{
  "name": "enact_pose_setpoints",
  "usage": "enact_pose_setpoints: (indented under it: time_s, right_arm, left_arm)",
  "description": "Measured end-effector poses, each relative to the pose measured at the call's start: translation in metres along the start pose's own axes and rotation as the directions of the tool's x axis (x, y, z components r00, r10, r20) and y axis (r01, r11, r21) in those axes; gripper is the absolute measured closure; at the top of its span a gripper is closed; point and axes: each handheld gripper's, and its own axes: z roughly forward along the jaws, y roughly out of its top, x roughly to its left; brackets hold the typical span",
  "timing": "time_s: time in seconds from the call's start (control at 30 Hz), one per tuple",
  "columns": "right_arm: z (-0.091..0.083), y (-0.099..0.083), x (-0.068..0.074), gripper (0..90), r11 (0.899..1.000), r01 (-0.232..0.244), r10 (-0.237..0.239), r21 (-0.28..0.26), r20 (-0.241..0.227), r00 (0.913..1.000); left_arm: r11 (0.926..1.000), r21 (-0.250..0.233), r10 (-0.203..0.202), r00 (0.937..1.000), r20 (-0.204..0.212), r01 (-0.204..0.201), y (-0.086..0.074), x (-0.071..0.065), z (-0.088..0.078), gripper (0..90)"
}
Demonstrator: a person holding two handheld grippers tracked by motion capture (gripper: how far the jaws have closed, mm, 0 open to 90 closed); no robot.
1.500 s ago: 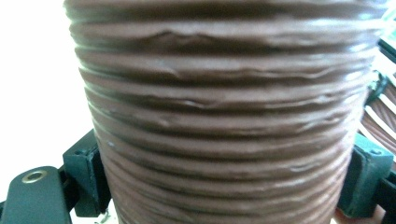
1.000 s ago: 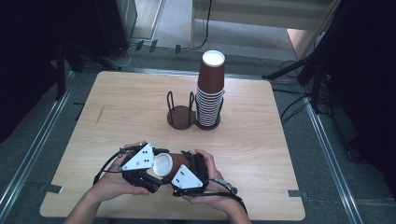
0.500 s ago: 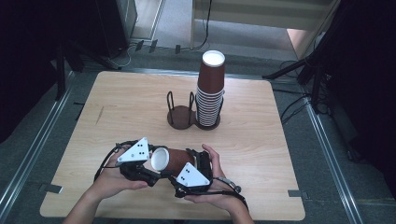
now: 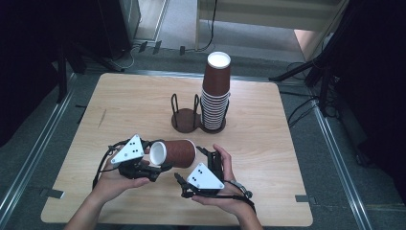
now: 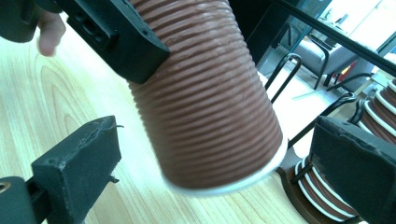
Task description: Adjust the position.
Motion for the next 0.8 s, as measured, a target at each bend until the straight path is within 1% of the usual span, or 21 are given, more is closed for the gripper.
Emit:
enact_pose_setpoints:
  time_s: [0.03, 0.07, 0.13, 0.23, 0.3, 0.37, 0.43, 0.5, 0.57, 0.63, 0.67, 0.77, 0.8]
  right_arm:
    - [0.000, 0.000, -0.001, 2.0, 1.000, -0.006, 0.006, -0.002, 0.002, 1.0000]
    - [0.000, 0.001, -0.001, 2.0, 1.000, -0.013, 0.013, -0.003, 0.004, 0.9999]
    - [0.000, 0.001, -0.001, 2.0, 1.000, -0.024, 0.024, -0.007, 0.013, 0.9996]
    - [0.000, 0.002, -0.002, 2.0, 0.999, -0.037, 0.038, -0.015, 0.032, 0.9988]
    - [-0.001, 0.003, -0.004, 2.0, 0.998, -0.054, 0.055, -0.019, 0.035, 0.9979]
    - [0.000, 0.003, -0.005, 2.1, 0.997, -0.072, 0.073, -0.025, 0.044, 0.9963]
    - [0.000, 0.003, -0.006, 4.5, 0.995, -0.094, 0.095, -0.027, 0.049, 0.9942]
    - [0.000, 0.002, -0.007, 6.2, 0.994, -0.103, 0.104, -0.030, 0.055, 0.9930]
    - [0.001, 0.002, -0.006, 6.1, 0.995, -0.098, 0.100, -0.029, 0.062, 0.9931]
    - [0.002, 0.002, -0.005, 6.4, 0.993, -0.113, 0.114, -0.029, 0.069, 0.9910]
    - [0.003, 0.002, -0.004, 8.0, 0.991, -0.125, 0.128, -0.036, 0.077, 0.9888]
    - [0.004, 0.002, -0.004, 8.8, 0.986, -0.162, 0.166, -0.049, 0.086, 0.9824]
    - [0.004, 0.002, -0.004, 8.8, 0.982, -0.180, 0.184, -0.054, 0.088, 0.9790]
  left_arm:
    - [1.0000, -0.006, 0.001, 0.9999, -0.012, -0.001, 0.000, 0.001, -0.001, 22.1]
    - [0.9999, -0.014, -0.006, 0.9998, -0.020, 0.006, 0.000, 0.001, -0.001, 22.1]
    - [0.9990, -0.039, -0.021, 0.9992, -0.035, 0.019, -0.001, 0.003, -0.003, 22.1]
    - [0.9969, -0.075, -0.029, 0.9975, -0.064, 0.024, -0.001, 0.006, -0.007, 22.2]
    - [0.9950, -0.095, -0.038, 0.9956, -0.086, 0.030, -0.001, 0.007, -0.008, 22.2]
    - [0.9921, -0.118, -0.052, 0.9943, -0.093, 0.041, -0.001, 0.008, -0.009, 22.2]
    - [0.9906, -0.128, -0.064, 0.9910, -0.118, 0.049, -0.001, 0.009, -0.010, 22.3]
    - [0.9874, -0.146, -0.079, 0.9892, -0.123, 0.061, -0.001, 0.010, -0.011, 22.4]
    - [0.9867, -0.154, -0.075, 0.9880, -0.135, 0.053, -0.001, 0.010, -0.011, 22.4]
    - [0.9830, -0.175, -0.084, 0.9847, -0.153, 0.057, -0.002, 0.010, -0.012, 22.4]
    - [0.9828, -0.175, -0.087, 0.9837, -0.158, 0.059, -0.002, 0.010, -0.012, 22.4]
    - [0.9814, -0.180, -0.096, 0.9828, -0.158, 0.067, -0.002, 0.011, -0.012, 22.4]
    - [0.9809, -0.183, -0.098, 0.9822, -0.160, 0.068, -0.002, 0.011, -0.012, 22.4]
